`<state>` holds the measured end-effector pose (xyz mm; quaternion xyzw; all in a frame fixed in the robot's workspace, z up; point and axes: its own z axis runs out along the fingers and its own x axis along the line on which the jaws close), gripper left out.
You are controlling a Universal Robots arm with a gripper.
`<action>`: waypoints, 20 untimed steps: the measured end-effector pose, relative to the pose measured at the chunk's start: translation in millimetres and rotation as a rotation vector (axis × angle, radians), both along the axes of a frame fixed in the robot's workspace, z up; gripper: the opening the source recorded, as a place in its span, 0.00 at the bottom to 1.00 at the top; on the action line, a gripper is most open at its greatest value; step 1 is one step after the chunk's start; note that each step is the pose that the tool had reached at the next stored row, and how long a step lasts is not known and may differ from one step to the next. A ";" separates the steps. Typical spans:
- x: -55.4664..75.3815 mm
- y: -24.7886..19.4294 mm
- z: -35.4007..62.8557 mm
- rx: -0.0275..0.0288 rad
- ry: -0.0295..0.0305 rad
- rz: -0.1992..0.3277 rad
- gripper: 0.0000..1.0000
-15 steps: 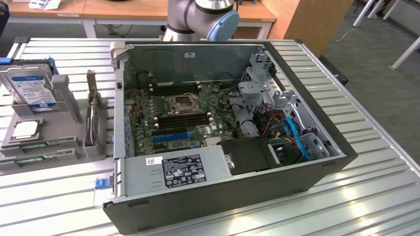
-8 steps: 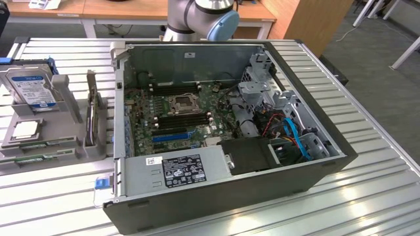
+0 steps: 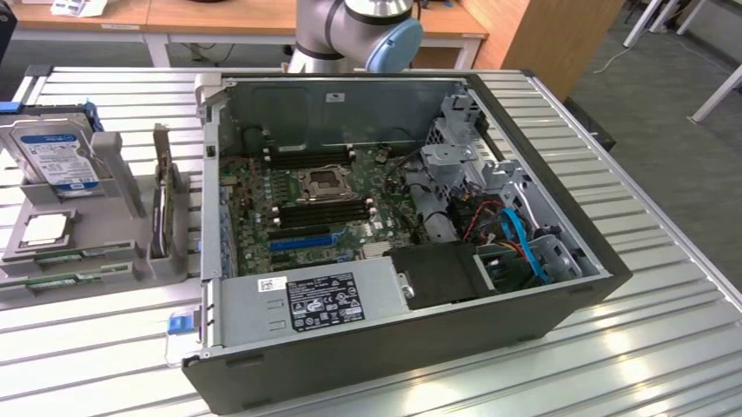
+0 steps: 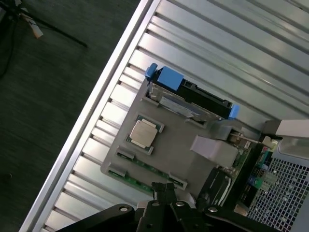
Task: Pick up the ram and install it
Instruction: 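Pick up the ram and move it above insertion slot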
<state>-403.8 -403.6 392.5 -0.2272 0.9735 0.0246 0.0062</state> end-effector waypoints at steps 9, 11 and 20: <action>0.0 0.0 0.0 0.0000 0.0000 0.102 0.10; 0.0 0.0 0.0 0.0000 0.0000 0.125 0.10; 0.0 0.0 0.0 0.0001 0.0000 0.231 0.10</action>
